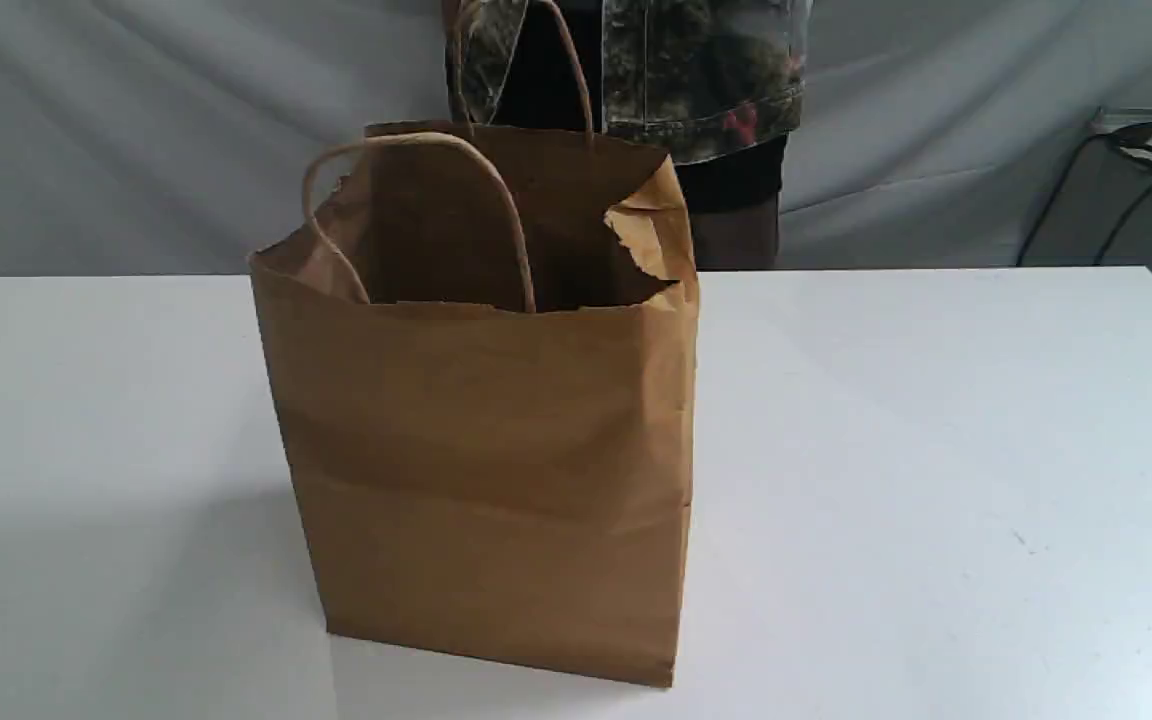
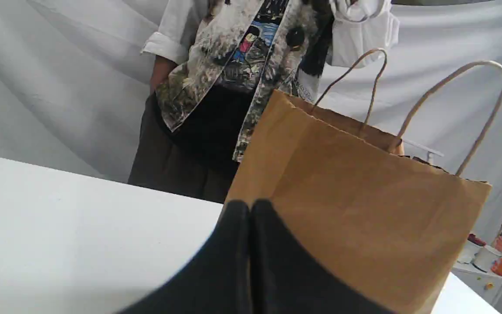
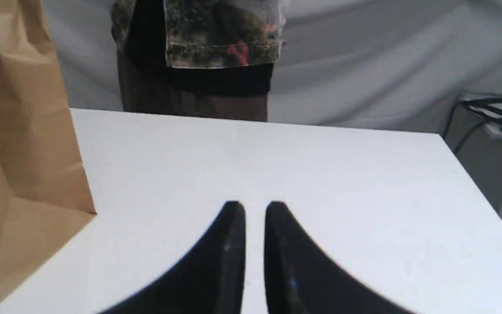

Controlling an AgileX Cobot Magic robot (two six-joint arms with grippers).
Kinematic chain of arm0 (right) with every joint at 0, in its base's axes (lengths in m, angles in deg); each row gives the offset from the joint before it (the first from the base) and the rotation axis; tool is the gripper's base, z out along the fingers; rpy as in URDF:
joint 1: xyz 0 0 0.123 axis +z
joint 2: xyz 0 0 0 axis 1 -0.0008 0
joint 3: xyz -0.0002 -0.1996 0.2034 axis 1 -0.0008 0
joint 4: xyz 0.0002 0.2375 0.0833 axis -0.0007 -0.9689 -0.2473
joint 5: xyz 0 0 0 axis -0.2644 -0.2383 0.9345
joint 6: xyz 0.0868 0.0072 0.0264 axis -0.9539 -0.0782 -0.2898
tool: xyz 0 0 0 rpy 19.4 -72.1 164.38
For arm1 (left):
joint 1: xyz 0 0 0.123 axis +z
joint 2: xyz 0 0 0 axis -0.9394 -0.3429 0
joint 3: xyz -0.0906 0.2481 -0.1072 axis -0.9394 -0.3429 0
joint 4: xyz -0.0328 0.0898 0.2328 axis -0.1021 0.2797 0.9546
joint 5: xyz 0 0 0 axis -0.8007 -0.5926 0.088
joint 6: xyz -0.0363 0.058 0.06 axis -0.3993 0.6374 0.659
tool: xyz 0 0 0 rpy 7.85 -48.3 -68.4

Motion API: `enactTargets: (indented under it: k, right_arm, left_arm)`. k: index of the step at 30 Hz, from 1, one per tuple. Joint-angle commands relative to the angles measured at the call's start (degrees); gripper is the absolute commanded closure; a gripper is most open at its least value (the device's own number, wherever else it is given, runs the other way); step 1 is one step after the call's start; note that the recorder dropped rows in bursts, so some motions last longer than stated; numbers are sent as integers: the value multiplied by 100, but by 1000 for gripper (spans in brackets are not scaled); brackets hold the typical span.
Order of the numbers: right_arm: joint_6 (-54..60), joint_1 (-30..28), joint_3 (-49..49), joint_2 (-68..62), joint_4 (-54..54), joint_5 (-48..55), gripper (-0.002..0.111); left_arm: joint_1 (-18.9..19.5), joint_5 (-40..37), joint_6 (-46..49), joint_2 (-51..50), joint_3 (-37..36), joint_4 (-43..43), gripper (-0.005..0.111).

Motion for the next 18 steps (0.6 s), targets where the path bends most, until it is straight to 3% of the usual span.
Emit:
enactTargets:
  k: [1,6,18]
  right_arm:
    - [32,-366,-22,237,91,457,99]
    - [42,-656,-22,237,222,472,99]
    - [-17,-657,-22,237,349,98,99]
  left_arm:
    - [12,-6,-23,18,-28,-53,107]
    - [12,-6,-23,18,-28,-53,107]
    - [12,-6,-23,18,-28,-53,107]
